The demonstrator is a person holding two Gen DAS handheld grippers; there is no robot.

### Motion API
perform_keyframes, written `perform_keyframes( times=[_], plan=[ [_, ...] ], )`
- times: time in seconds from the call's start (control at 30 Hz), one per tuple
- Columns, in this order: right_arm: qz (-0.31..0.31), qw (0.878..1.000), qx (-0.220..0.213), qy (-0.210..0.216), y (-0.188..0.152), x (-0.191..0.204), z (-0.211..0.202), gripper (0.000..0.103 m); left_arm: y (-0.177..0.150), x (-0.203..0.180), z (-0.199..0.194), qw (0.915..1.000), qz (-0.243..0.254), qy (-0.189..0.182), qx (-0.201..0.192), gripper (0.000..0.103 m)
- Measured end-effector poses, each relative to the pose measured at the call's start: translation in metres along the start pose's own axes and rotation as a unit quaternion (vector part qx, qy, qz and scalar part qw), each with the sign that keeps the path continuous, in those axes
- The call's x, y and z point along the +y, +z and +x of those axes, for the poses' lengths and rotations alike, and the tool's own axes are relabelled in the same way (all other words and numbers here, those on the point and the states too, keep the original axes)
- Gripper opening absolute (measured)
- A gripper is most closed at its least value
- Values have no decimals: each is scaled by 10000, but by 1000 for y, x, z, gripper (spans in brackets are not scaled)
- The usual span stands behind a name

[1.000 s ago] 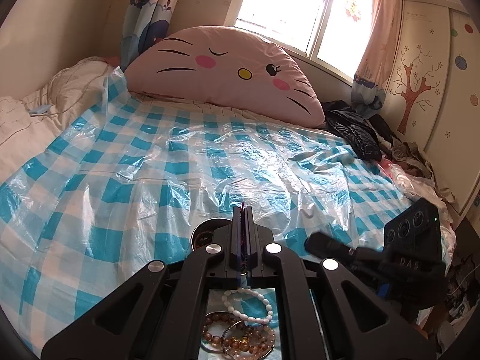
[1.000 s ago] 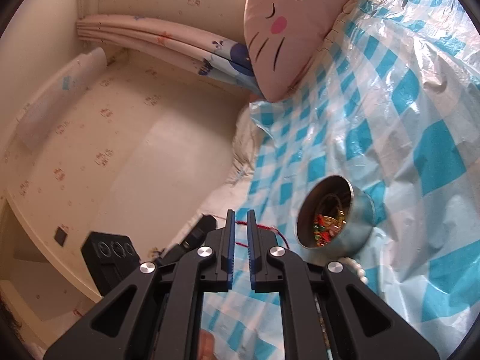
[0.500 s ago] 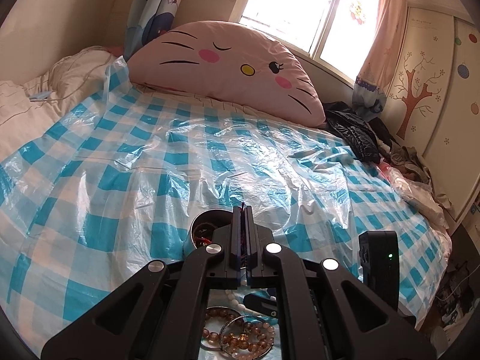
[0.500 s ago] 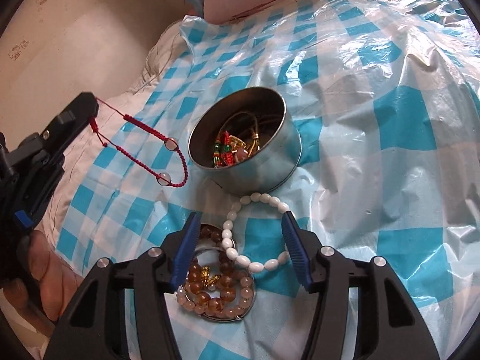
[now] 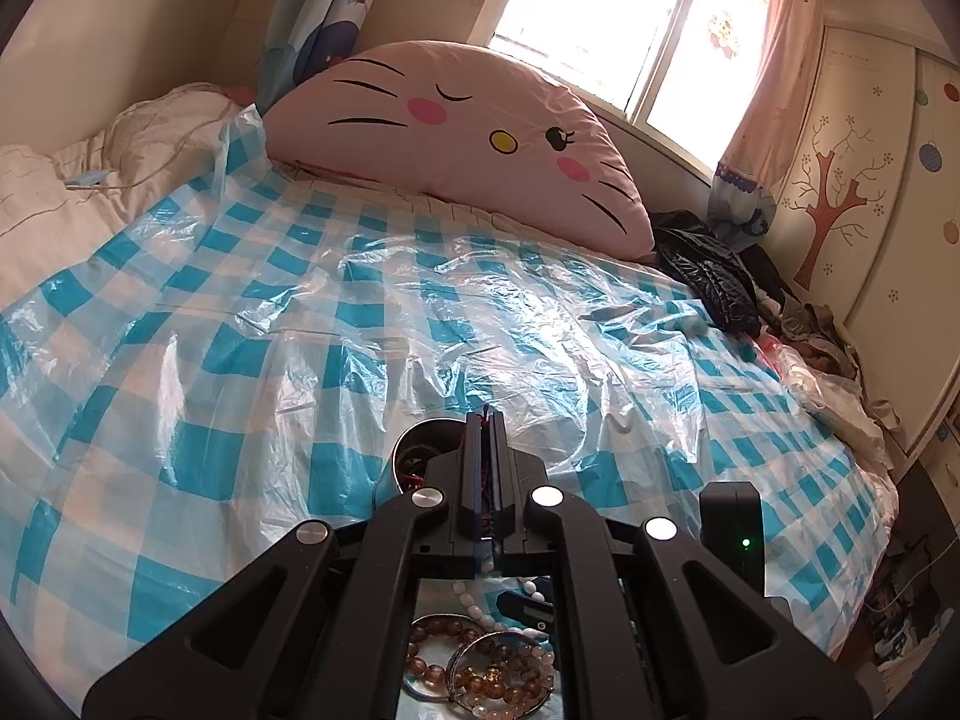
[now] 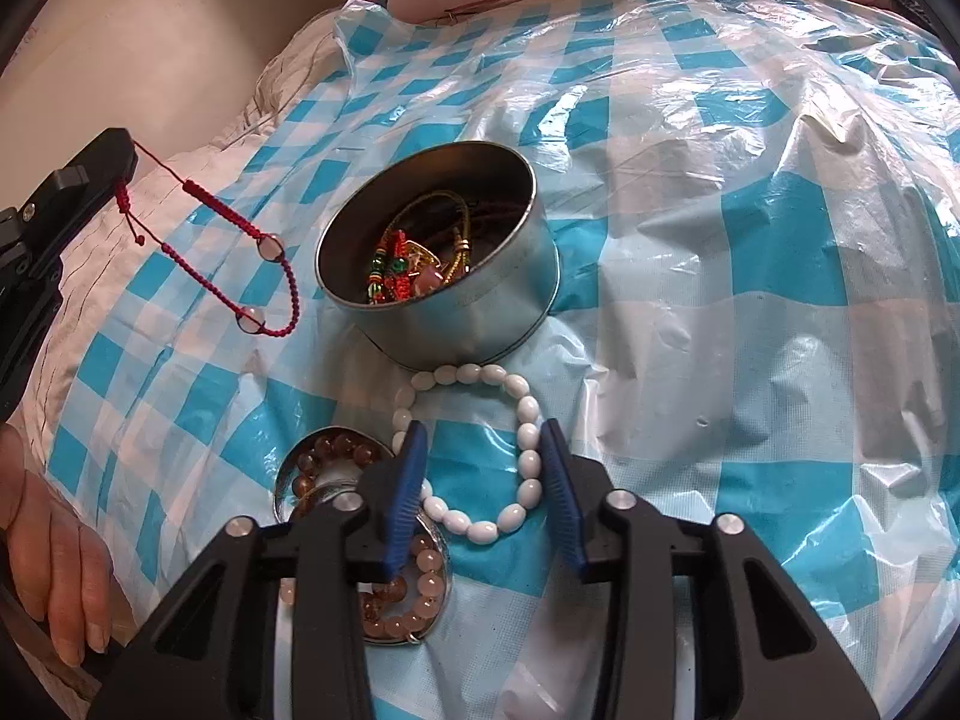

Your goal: Organize jewelry

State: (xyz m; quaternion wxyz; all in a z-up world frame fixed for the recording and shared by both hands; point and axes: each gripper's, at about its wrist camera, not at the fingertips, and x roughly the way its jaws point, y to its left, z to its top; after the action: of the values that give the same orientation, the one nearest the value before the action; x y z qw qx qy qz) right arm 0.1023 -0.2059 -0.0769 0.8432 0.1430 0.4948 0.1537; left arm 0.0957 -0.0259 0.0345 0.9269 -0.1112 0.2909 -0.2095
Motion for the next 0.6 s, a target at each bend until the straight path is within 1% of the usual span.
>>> perform_keyframes(
  times=[0.03, 0.07, 0.13, 0.2, 0.33, 0.47, 0.6],
  plan=[
    [31, 10000, -5, 43, 0, -1, 0, 14, 0, 0, 0, 10000, 3, 0, -1, 2],
    [87, 9999, -11, 110, 0, -3, -1, 10, 0, 0, 0, 10000, 4, 1, -1, 2],
    [241, 9992, -92, 299, 1, -8, -4, 9, 0, 0, 0, 10000, 0, -2, -5, 2],
    [514, 9966, -209, 603, 1, -17, -10, 9, 0, 0, 0, 10000, -3, 2, -7, 2],
    [1037, 9864, -498, 1176, 1, -37, -23, 9, -2, 2, 1, 10000, -18, 3, -8, 2],
    [1399, 9703, -783, 1812, 0, -50, -34, 9, -2, 2, 0, 10000, -15, -10, -6, 2],
    [1540, 9477, -1253, 2499, 2, -56, -51, 9, -2, -2, 3, 10000, -7, -60, 21, 2]
  ],
)
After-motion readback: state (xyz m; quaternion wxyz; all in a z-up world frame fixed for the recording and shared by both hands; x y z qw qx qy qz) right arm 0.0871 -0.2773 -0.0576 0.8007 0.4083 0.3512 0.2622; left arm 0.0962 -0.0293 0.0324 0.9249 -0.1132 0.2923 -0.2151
